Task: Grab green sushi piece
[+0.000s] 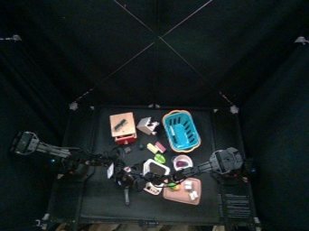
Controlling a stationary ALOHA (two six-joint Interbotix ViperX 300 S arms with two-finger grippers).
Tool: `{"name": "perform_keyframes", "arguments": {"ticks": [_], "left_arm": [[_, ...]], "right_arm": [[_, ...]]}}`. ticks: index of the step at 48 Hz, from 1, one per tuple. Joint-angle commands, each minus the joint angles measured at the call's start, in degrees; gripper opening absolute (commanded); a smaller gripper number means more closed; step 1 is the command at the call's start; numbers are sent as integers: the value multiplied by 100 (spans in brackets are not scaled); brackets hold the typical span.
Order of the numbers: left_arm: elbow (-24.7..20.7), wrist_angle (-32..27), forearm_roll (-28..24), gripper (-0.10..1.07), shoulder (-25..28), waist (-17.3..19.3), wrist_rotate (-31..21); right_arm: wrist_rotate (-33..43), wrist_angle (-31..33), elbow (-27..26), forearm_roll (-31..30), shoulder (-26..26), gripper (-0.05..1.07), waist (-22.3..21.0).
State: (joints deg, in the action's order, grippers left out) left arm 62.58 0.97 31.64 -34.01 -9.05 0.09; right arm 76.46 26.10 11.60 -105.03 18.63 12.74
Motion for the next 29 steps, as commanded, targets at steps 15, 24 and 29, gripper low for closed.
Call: {"name": "perform_keyframes", "arguments": {"ticks": [15,24,29], "left_arm": [[-26,44,18,73,-9,18,9],[26,79,18,85,-18,62,9],[26,88,9,93,-18,114,18]], "right_arm": [[0,-299,-149,105,-114,64,-26],[0,-316,-105,229,-114,64,-26],[0,-343,-88,308,-114,64,-26]]}}
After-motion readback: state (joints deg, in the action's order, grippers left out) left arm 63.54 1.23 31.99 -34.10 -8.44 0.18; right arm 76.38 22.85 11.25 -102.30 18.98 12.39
